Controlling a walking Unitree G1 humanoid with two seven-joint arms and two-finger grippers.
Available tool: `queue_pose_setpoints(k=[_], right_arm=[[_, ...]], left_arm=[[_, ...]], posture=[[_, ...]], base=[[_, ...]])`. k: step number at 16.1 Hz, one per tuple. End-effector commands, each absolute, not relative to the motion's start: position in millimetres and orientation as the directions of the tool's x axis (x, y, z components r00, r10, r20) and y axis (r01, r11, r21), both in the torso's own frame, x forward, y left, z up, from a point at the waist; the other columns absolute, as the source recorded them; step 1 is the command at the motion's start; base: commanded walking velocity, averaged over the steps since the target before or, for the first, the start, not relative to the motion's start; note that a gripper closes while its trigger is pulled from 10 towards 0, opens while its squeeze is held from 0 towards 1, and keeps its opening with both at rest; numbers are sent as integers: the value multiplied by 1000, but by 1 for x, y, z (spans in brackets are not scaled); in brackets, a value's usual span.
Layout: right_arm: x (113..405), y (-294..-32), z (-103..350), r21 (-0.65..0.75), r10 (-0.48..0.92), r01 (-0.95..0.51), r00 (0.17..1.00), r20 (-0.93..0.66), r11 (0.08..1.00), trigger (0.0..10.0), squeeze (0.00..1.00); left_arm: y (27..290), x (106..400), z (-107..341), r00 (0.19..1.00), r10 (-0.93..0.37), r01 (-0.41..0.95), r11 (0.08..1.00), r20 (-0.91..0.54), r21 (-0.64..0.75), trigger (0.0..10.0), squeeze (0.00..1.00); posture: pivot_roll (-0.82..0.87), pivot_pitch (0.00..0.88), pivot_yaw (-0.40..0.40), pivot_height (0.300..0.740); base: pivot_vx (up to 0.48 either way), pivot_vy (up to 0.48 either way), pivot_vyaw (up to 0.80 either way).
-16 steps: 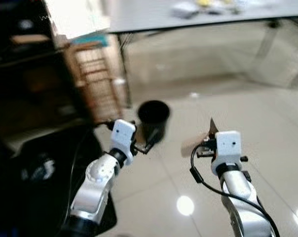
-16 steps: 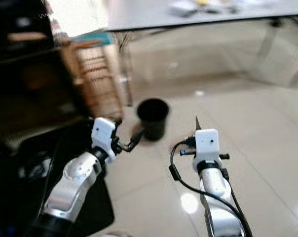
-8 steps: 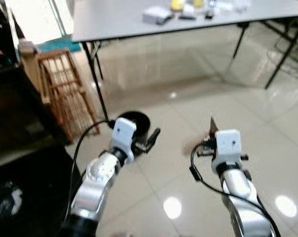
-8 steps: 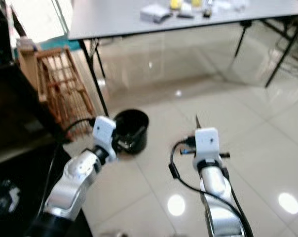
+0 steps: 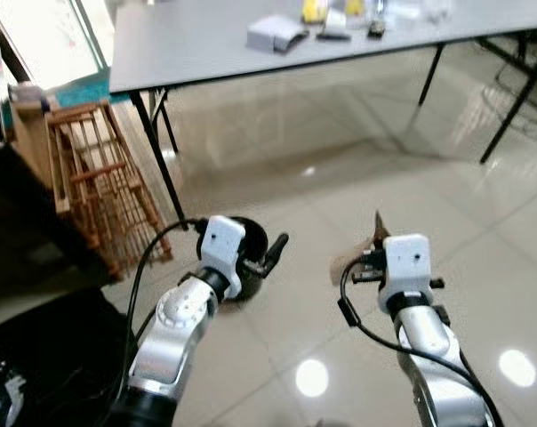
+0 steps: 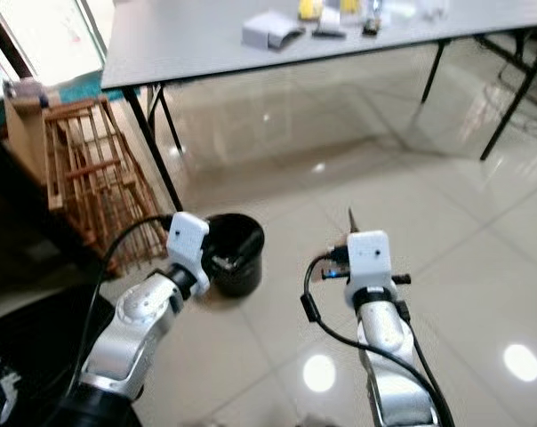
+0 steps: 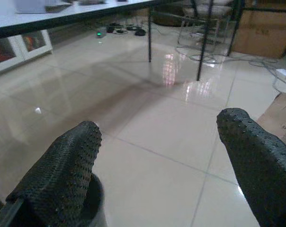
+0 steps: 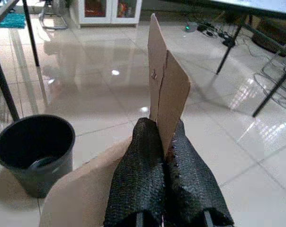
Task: Picking trash to rubbish bin
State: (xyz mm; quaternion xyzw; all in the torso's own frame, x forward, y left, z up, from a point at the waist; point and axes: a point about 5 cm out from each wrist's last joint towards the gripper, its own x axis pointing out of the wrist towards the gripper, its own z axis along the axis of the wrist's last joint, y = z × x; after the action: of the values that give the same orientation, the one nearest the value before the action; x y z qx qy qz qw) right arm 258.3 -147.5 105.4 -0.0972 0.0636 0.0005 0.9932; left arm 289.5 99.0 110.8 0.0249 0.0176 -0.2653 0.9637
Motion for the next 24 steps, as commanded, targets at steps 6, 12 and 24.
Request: queue_pose_setpoints(k=[6,12,24], right_arm=[[259,-139,109,-190,31,-50,994,-106,981,10000,0],[260,-138,110,-193,44,-62,994,-100,979,10000,0],[259,-136,110,-192,54,-71,994,-93,979,10000,0]], left_arm=[[108,292,108,875,-479,483,873,-65,65,10000,0],[111,294,106,887,-454,460,884,-82,80,10000,0],[113,296,103,894,-437,445,891,-100,89,10000,0]], posture=[[-31,110,43,740],[-30,108,39,740],[-34,110,43,740]], base=[[414,0,0],[409,0,0],[390,0,0]])
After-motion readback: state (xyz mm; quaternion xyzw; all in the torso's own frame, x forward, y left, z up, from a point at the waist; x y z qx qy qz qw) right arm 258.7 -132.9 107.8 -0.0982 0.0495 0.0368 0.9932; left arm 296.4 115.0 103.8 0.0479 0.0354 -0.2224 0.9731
